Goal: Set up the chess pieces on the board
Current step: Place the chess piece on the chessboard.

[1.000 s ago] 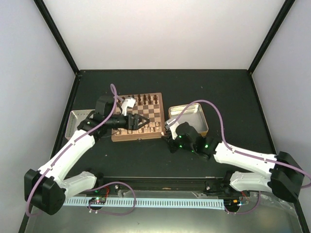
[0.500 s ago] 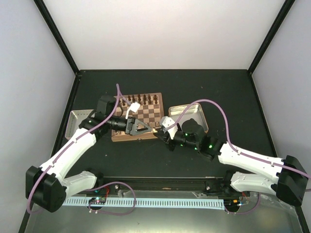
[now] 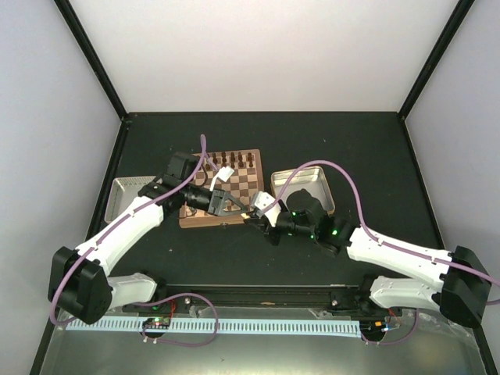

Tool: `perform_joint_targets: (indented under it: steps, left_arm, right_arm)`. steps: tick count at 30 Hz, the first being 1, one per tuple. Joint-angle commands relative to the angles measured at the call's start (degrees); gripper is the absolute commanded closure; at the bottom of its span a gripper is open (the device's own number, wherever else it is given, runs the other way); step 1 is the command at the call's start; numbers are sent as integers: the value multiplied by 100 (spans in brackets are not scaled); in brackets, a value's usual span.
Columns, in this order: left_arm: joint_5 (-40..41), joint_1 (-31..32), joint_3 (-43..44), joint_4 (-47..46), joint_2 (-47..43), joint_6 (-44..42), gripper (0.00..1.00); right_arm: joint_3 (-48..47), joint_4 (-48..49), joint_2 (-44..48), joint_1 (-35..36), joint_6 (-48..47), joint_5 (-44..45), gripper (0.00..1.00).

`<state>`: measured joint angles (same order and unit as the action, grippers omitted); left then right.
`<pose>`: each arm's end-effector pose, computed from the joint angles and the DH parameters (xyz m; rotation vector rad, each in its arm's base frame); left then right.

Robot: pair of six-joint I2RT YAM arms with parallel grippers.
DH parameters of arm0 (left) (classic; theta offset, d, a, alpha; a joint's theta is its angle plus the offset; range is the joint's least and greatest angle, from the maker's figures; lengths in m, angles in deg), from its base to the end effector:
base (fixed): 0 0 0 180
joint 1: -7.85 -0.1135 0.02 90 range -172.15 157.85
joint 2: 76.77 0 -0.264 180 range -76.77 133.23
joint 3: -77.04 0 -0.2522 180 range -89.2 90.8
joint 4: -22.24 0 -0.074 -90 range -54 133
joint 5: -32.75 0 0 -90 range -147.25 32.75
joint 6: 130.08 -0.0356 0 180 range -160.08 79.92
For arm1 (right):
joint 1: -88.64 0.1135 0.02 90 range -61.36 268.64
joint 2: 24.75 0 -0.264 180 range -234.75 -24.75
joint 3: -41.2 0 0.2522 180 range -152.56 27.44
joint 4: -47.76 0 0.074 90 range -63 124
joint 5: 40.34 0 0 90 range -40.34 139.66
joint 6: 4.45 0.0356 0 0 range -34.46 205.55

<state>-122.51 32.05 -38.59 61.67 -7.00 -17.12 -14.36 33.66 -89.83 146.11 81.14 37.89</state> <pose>0.2082 -0.1290 0.2748 0.6380 2.2955 -1.7341 0.1322 0.2208 0.2676 -1.1779 1.6949 0.7916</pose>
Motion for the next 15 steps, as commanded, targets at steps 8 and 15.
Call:
perform_joint_targets:
  steps: [8, 15]
  left_arm:
    - [-93, 94, 324, 410, -23, -290, 72]
    - [67, 118, 264, 686, -65, -497, 75]
  right_arm:
    - [-252, -80, -117, 18, -30, 123, 89]
    - [-267, -94, -169, 18, 64, 352, 89]
